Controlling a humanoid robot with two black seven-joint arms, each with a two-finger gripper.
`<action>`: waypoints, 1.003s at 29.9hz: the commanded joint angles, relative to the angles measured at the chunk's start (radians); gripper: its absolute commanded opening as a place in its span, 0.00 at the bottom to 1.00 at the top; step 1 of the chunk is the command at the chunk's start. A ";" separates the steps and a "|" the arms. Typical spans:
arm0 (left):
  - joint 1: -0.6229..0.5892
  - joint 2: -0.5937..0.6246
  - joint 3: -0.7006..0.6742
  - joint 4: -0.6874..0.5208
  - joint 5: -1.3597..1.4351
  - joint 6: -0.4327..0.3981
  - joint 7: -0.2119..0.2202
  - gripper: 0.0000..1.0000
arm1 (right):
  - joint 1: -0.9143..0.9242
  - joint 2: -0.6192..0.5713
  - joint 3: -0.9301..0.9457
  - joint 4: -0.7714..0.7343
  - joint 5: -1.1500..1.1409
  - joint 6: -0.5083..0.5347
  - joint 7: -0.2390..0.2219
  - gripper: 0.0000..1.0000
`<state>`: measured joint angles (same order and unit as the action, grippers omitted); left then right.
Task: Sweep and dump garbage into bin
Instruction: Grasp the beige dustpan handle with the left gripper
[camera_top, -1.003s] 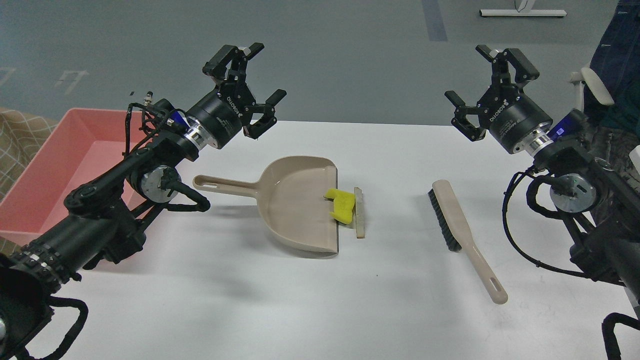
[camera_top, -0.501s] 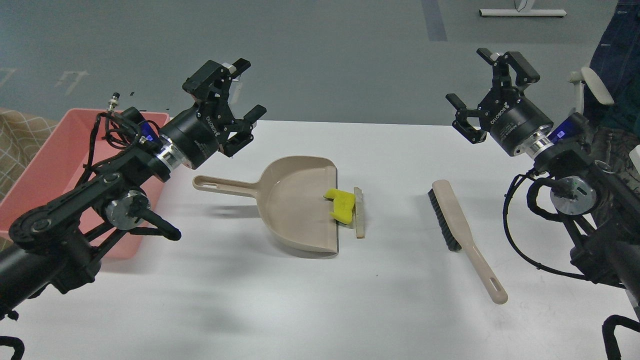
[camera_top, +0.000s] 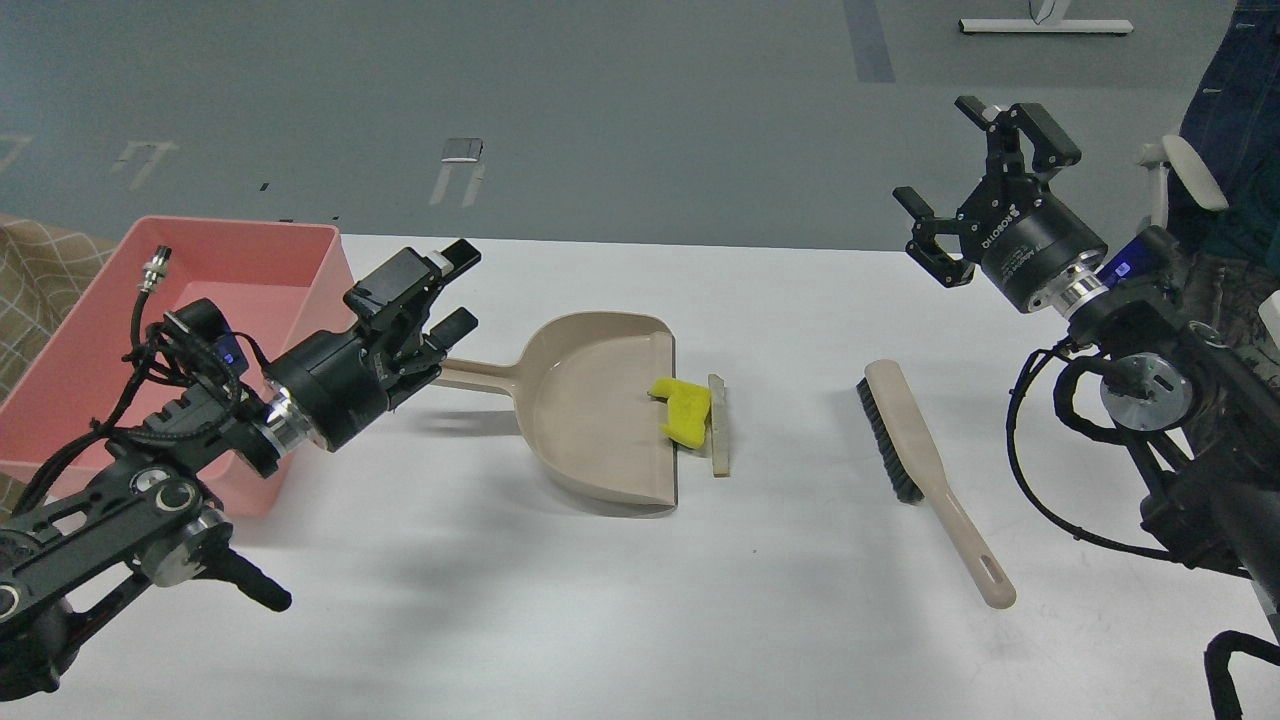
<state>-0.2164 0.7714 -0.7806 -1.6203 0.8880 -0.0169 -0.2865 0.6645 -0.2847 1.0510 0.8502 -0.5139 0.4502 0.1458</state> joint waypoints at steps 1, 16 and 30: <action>0.067 -0.001 -0.005 -0.015 0.086 0.050 0.000 0.99 | -0.005 -0.001 0.000 0.000 0.000 -0.001 0.000 1.00; 0.157 -0.075 -0.002 0.043 0.152 0.123 0.029 0.99 | -0.005 0.001 0.001 0.000 0.000 -0.001 0.000 1.00; 0.100 -0.238 -0.005 0.266 0.085 0.192 0.038 0.99 | -0.005 -0.005 0.003 -0.002 0.000 -0.002 0.000 1.00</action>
<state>-0.0975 0.5606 -0.7845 -1.3935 0.9741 0.1596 -0.2478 0.6596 -0.2895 1.0524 0.8486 -0.5139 0.4479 0.1458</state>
